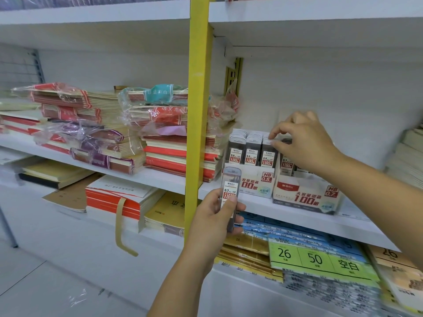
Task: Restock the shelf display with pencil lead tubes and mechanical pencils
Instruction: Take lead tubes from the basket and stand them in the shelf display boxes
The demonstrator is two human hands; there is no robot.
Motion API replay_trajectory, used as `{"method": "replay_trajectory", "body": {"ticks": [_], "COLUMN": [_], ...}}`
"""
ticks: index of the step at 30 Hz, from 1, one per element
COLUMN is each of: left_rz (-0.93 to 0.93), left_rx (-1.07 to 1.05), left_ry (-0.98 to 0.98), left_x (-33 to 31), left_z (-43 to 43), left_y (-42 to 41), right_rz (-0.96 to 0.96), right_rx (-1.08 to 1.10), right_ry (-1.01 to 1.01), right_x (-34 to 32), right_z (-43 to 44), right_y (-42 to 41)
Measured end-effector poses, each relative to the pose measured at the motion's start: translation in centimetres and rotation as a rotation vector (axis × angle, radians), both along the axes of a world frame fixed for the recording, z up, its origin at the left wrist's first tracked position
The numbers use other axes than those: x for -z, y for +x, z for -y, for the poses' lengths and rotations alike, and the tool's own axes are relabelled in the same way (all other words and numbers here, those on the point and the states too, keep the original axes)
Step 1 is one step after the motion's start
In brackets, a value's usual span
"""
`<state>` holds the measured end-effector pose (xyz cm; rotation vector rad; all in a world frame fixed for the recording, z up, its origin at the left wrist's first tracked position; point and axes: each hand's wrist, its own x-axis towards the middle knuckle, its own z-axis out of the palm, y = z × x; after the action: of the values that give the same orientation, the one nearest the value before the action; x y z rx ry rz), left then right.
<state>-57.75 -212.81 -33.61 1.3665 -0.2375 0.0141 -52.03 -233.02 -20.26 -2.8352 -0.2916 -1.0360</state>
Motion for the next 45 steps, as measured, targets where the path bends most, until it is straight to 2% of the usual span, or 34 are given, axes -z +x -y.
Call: {"method": "replay_trajectory", "body": {"ticks": [3, 5, 9, 11, 14, 16, 19, 22, 26, 32, 39, 42, 45], "left_rz": [0.01, 0.037, 0.105, 0.118, 0.214, 0.366, 0.584, 0.675, 0.736, 0.746, 0.754, 0.765, 0.754], "left_rx": [0.016, 0.032, 0.087, 0.114, 0.007, -0.156, -0.247, -0.233, -0.282, -0.289, -0.244, -0.309, -0.383], "left_ry": [0.006, 0.002, 0.019, 0.037, 0.137, 0.38, 0.723, 0.898, 0.927, 0.918, 0.943, 0.814, 0.705], "left_x": [-0.2, -0.4, -1.0, -1.2, -1.1, -0.5, 0.3, 1.5, 2.2, 3.0, 3.4, 3.4, 4.5], "left_z": [0.2, 0.4, 1.2, 1.9, 3.0, 3.5, 4.1, 4.9, 5.3, 4.8, 4.6, 4.3, 3.9], "left_y": [-0.2, -0.3, -0.4, -0.3, 0.0, 0.2, 0.3, 0.5, 0.7, 1.1, 1.3, 0.3, -1.3], "right_rz": [0.083, 0.076, -0.289, -0.356, -0.169, 0.056, 0.242, 0.201, 0.044, -0.101, -0.044, 0.113, 0.277], "right_rx": [-0.031, -0.149, -0.398, -0.433, -0.442, -0.436, -0.349, -0.251, -0.208, -0.141, 0.043, -0.041, -0.319], "right_ry": [0.038, 0.162, 0.412, 0.468, 0.675, 0.756, 0.549, 0.346, 0.223, 0.304, -0.048, 0.047, 0.346], "right_x": [0.5, 1.0, 2.3, 2.7, 1.3, -0.4, -1.7, -0.9, 0.4, 1.2, 1.1, 1.4, 4.9], "right_z": [-0.5, -1.2, -2.8, -2.6, -0.8, 1.2, 3.4, 3.9, 3.7, 3.8, 3.3, 2.9, 2.6], "right_y": [-1.5, -3.5, -6.9, -7.3, -7.5, -7.6, -7.2, -6.3, -5.0, -2.8, -3.0, -6.0, -11.4]}}
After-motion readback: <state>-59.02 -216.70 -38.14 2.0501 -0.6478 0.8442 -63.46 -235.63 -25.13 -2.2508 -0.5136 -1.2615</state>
